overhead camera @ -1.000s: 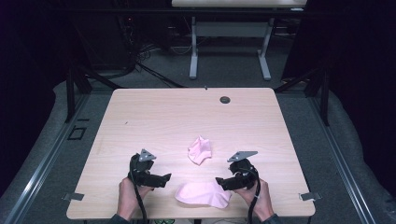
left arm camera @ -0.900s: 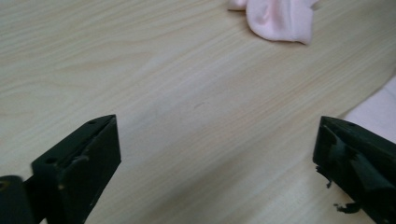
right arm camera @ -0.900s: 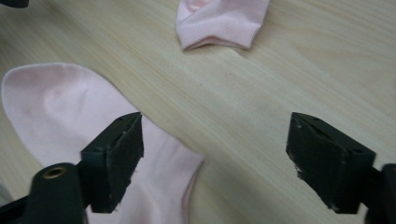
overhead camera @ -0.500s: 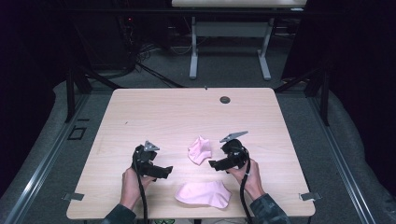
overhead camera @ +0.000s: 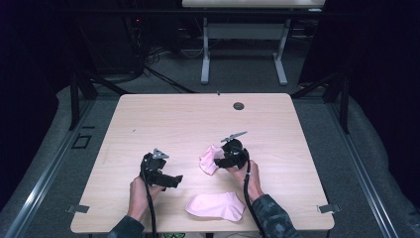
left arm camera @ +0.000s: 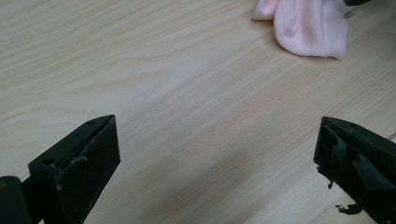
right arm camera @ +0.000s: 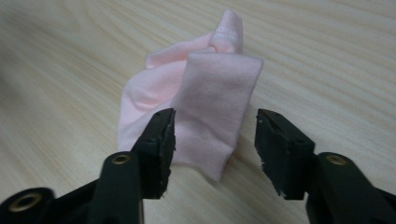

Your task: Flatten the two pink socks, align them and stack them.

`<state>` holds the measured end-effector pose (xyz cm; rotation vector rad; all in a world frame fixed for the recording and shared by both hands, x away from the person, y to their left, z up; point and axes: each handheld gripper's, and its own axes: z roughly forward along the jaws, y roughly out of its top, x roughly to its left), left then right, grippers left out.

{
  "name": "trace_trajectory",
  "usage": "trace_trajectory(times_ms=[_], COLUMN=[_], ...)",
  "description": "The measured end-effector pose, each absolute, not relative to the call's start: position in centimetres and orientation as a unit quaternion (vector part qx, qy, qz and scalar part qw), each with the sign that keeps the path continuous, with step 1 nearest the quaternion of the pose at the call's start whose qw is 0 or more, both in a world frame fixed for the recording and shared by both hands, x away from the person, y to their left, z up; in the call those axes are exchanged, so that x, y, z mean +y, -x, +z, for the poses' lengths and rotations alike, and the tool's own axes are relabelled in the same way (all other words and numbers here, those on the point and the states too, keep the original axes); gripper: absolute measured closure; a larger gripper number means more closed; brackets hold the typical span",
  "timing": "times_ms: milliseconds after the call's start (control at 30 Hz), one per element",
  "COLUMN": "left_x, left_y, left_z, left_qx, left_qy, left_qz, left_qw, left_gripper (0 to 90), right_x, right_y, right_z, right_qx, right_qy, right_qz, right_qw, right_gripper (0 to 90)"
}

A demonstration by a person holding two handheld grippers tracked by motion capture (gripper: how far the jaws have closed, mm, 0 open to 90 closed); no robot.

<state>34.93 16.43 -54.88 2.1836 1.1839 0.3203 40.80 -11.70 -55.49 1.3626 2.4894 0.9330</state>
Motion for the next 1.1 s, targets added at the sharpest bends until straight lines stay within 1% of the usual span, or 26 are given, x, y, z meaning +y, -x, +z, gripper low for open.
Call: trace_trajectory(times_ms=[100,133,200,233,267,333,433,533,600,667,767,867,933,967,1000,1033,1067,1100], left_x=[16.4,16.4,16.3,16.2,16.1,16.0,15.8,15.5,15.2,14.7,13.9,12.7,11.7,11.3,10.9,10.4,10.0,9.7], left_y=[-34.9,-35.0,-35.0,-35.0,-35.0,-35.1,-35.2,-35.5,-35.7,-36.0,-36.8,-38.0,-38.7,-39.2,-39.6,-39.9,-40.4,-40.9], left_z=[-54.9,-54.9,-54.9,-54.9,-54.9,-54.9,-54.9,-54.8,-54.6,-54.5,-54.2,-53.9,-53.8,-53.8,-53.7,-53.7,-53.7,-53.8], left_qx=[0.448,0.447,0.448,0.448,0.446,0.446,0.442,0.443,0.439,0.435,0.421,0.406,0.393,0.385,0.376,0.369,0.363,0.357], left_qy=[-0.829,-0.829,-0.829,-0.829,-0.830,-0.831,-0.833,-0.830,-0.831,-0.832,-0.838,-0.843,-0.849,-0.853,-0.857,-0.861,-0.865,-0.868], left_qz=[0.124,0.123,0.122,0.122,0.124,0.127,0.123,0.117,0.118,0.115,0.116,0.105,0.111,0.104,0.104,0.113,0.110,0.097], left_qw=[0.312,0.312,0.311,0.310,0.311,0.308,0.308,0.318,0.319,0.323,0.329,0.338,0.336,0.337,0.336,0.332,0.328,0.331], left_gripper=[1.7,1.7,2.4,4.0,4.0,6.8,8.9,14.1,14.6,17.0,19.5,22.7,25.8,27.5,30.9,30.9,33.3,33.8], right_x=[-11.5,-11.5,-11.1,-11.0,-11.0,-11.1,-11.2,-11.5,-11.8,-12.3,-12.6,-13.1,-13.4,-13.6,-13.9,-13.9,-13.9,-14.0], right_y=[-40.8,-40.8,-40.7,-40.6,-40.6,-40.3,-40.2,-39.8,-39.4,-38.9,-38.7,-38.4,-38.3,-38.3,-38.3,-38.3,-38.3,-38.2], right_z=[-55.9,-55.9,-56.3,-56.5,-56.5,-56.4,-56.4,-56.1,-55.9,-55.6,-55.6,-55.6,-55.7,-55.8,-55.7,-55.7,-55.7,-55.7], right_qx=[0.837,0.837,0.835,0.836,0.836,0.841,0.843,0.852,0.857,0.865,0.867,0.869,0.868,0.867,0.873,0.873,0.870,0.872], right_qy=[-0.449,-0.449,-0.449,-0.449,-0.449,-0.441,-0.436,-0.424,-0.415,-0.406,-0.404,-0.404,-0.406,-0.409,-0.404,-0.404,-0.406,-0.405], right_qz=[0.300,0.300,0.306,0.300,0.300,0.301,0.302,0.297,0.297,0.287,0.285,0.279,0.278,0.277,0.268,0.268,0.273,0.270], right_qw=[0.090,0.090,0.092,0.097,0.097,0.092,0.087,0.076,0.072,0.064,0.063,0.064,0.061,0.061,0.058,0.058,0.056,0.058], right_gripper=[62.3,62.3,66.7,74.5,74.5,82.7,84.3,84.8,84.9,85.0,85.0,85.0,84.9,84.9,84.8,84.8,84.8,84.8])
